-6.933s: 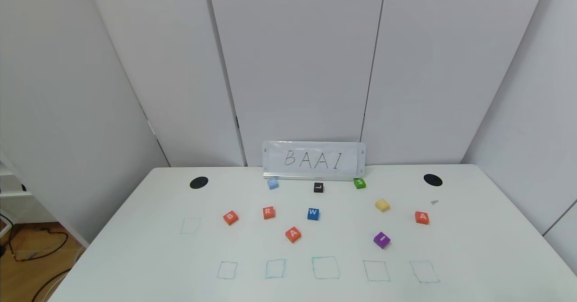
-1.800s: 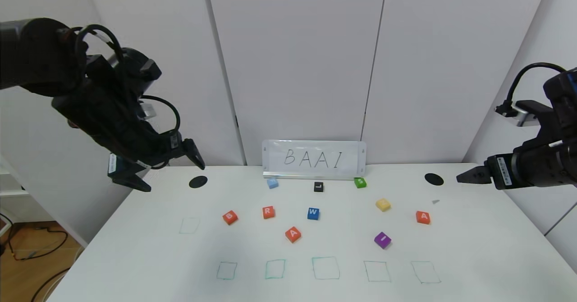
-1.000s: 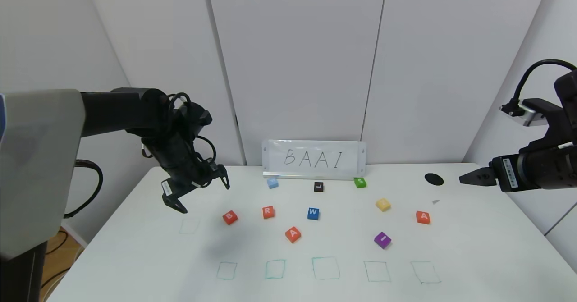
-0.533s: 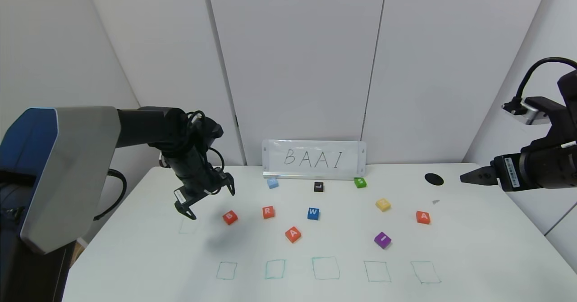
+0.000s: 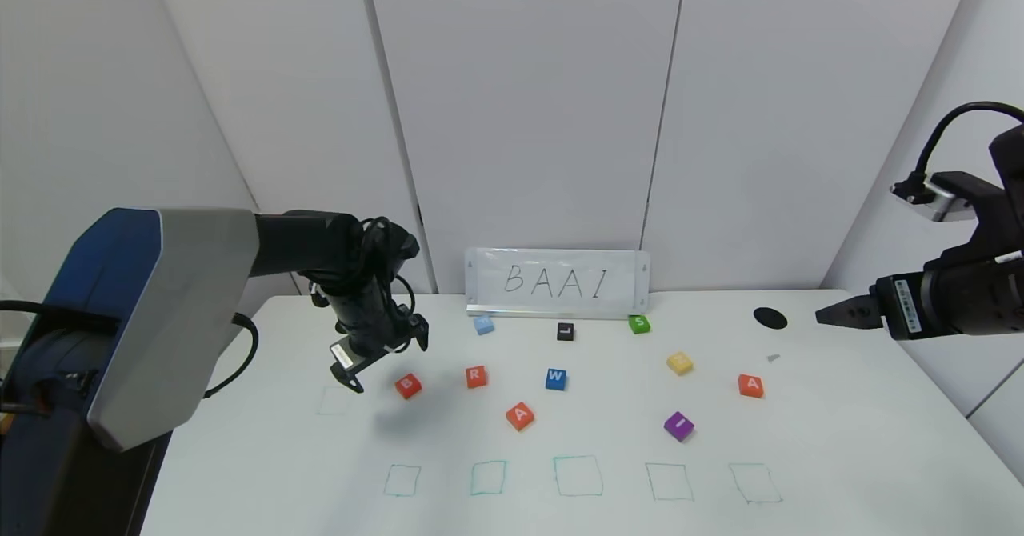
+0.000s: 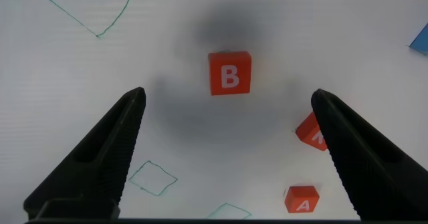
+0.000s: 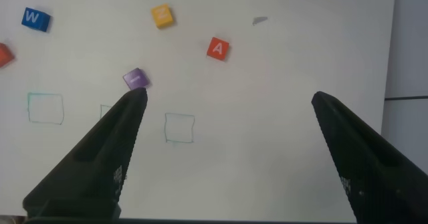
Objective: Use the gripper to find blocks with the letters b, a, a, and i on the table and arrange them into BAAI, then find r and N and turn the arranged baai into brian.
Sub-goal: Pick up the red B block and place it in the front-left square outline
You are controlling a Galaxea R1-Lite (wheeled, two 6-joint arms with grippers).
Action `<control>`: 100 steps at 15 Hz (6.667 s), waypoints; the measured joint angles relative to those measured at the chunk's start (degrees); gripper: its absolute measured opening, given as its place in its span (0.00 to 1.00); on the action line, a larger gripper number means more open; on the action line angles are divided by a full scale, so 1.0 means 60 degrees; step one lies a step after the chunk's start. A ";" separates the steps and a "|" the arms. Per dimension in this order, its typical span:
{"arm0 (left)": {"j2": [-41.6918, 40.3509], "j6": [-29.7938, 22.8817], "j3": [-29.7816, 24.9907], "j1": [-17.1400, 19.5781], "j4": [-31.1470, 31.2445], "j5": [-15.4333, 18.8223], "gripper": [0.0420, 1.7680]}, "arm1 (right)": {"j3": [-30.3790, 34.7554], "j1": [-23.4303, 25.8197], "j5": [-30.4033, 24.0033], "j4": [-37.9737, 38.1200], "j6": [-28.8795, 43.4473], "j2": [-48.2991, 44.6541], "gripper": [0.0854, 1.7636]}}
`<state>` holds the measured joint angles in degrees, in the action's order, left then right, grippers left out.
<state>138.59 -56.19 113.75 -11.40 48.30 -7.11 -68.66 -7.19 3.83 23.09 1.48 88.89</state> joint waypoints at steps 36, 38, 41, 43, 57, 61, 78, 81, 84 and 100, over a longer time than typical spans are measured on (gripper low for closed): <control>0.0945 -0.0301 -0.0120 -0.0429 -0.0610 -0.0935 0.26 | 0.0280 -0.0303 0.0209 -0.0158 -0.0028 -0.0055 1.00; 0.0933 -0.0284 -0.0120 -0.0429 -0.0610 -0.0935 0.26 | 0.0280 -0.0307 0.0213 -0.0185 -0.0024 -0.0055 1.00; 0.0863 -0.0211 -0.0120 -0.0433 -0.0591 -0.0937 0.26 | 0.0325 -0.0362 0.0333 -0.0228 -0.0028 -0.0051 1.00; 0.0715 -0.0146 -0.0120 -0.0443 -0.0492 -0.0926 0.26 | 0.0349 -0.0417 0.0341 -0.0223 -0.0024 -0.0055 1.00; -0.2670 0.4949 -0.5640 -0.1126 -0.2641 -0.0524 0.26 | 0.0542 -0.0612 0.0620 -0.0542 -0.0024 -0.0047 1.00; -0.3452 0.5982 -0.7593 -0.1390 -0.4210 -0.0526 0.26 | 0.0601 -0.0628 0.0638 -0.0583 -0.0024 -0.0033 1.00; -0.3736 0.5480 -1.0157 -0.2097 -0.6951 -0.0110 0.26 | 0.0634 -0.0646 0.0662 -0.0583 -0.0028 -0.0061 1.00; -0.3529 0.5498 -1.0189 -0.2050 -0.7016 -0.0106 0.26 | 0.0634 -0.0646 0.0662 -0.0583 -0.0033 -0.0061 1.00; -0.3397 0.5524 -1.0189 -0.1926 -0.7012 -0.0095 0.26 | 0.0642 -0.0646 0.0666 -0.0583 -0.0041 -0.0061 1.00; -0.3190 0.5575 -1.0006 -0.1660 -0.7020 -0.0024 0.26 | 0.0735 -0.0703 0.0679 -0.0656 -0.0098 -0.0010 1.00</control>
<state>119.46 -22.74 53.71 -21.36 6.18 -7.25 -64.24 -11.41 7.90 19.15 0.89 88.83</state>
